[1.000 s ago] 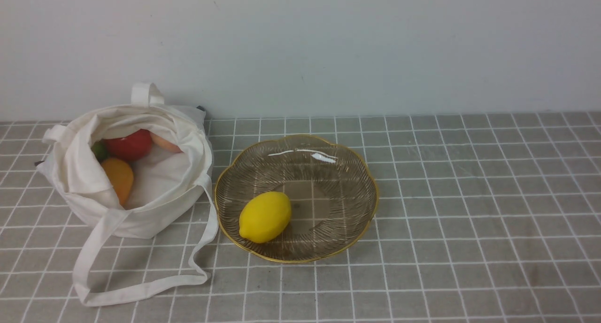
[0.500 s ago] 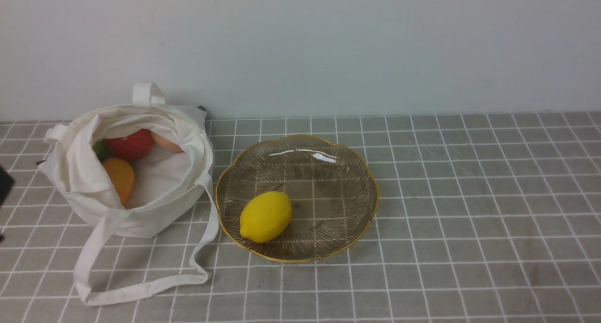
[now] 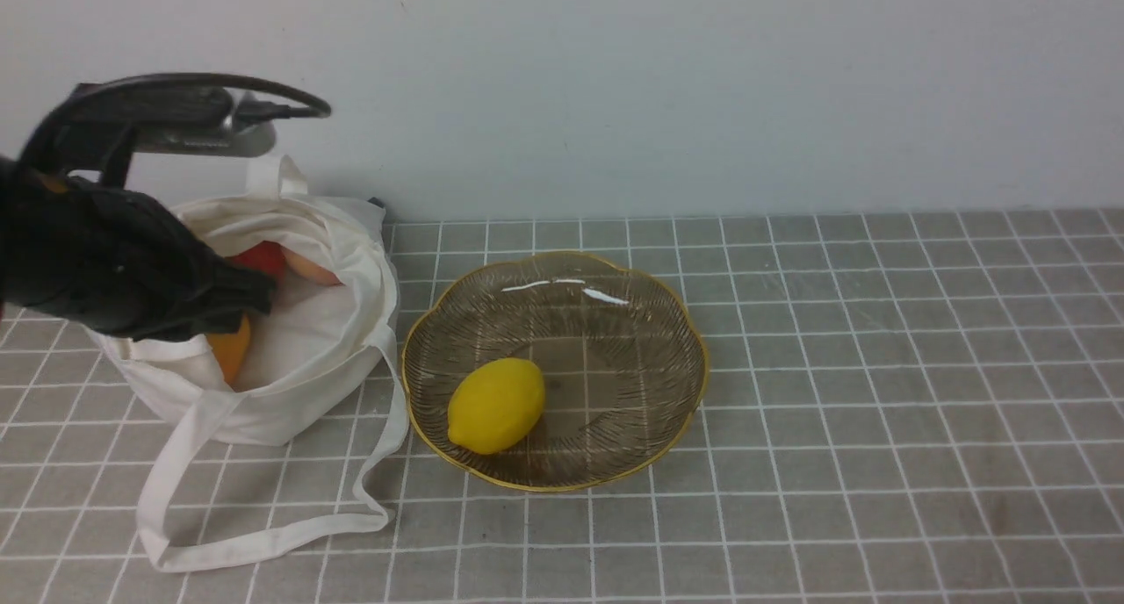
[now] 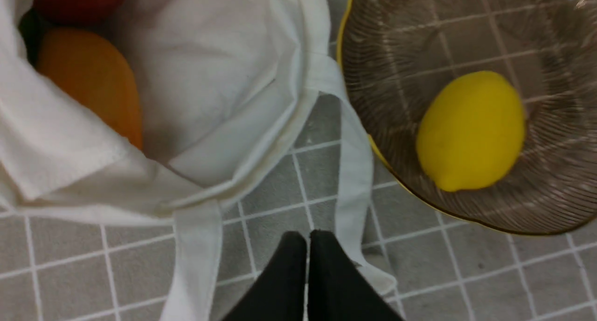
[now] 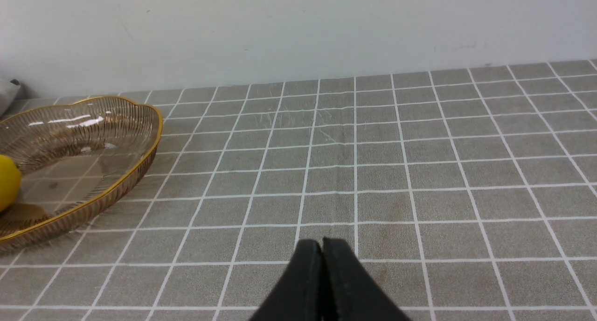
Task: Take the fruit out of the bag on the grey coffee tablecloth and place them on the plate.
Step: 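Reach into the cloth bag and grasp the fruit inside with the left gripper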
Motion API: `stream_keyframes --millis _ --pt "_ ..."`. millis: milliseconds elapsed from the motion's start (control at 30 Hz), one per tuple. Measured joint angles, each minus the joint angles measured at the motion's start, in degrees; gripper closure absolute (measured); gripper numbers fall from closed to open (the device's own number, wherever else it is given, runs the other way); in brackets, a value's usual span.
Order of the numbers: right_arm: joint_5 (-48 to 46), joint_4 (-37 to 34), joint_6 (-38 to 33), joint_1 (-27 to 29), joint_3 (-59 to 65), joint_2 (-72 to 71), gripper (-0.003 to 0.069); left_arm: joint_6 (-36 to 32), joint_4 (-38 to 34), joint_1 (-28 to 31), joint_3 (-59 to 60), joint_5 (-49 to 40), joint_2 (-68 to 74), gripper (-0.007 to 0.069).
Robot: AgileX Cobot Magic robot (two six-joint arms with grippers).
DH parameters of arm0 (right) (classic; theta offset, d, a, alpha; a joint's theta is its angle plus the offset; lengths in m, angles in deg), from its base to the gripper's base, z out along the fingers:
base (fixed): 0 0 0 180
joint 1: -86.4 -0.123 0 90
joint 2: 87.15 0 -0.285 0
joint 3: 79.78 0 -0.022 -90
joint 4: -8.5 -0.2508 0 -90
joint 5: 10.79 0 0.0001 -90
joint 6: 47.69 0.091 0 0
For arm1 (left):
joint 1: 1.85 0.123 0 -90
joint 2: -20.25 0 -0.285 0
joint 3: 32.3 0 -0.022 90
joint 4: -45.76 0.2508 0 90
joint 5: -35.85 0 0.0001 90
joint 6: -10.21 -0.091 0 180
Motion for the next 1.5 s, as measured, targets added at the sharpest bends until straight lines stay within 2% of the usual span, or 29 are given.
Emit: stream_keyframes --millis 167,367,600,933,1100,1300,1500 --pt "0.0 0.0 0.0 0.0 0.0 0.0 0.0671 0.54 2.0 0.0 -5.9 2.79 10.98 0.0632" --pt "0.0 0.0 0.0 0.0 0.0 0.0 0.0671 0.84 5.09 0.0 -8.76 6.72 17.11 0.0632" --pt "0.0 0.0 0.0 0.0 0.0 0.0 0.0671 2.73 13.85 0.0 -14.51 8.33 25.3 0.0632" --pt "0.0 0.0 0.0 0.0 0.0 0.0 0.0671 14.45 25.5 1.41 -22.45 0.73 34.21 0.0632" --pt "0.0 0.0 0.0 0.0 0.0 0.0 0.0671 15.13 23.7 6.25 -23.05 -0.11 34.52 0.0631" --pt "0.0 0.0 0.0 0.0 0.0 0.0 0.0671 10.61 22.4 8.4 -23.05 -0.63 34.52 0.0618" --pt "0.0 0.0 0.0 0.0 0.0 0.0 0.0671 9.1 18.97 8.4 -23.05 -0.85 34.52 0.0507"
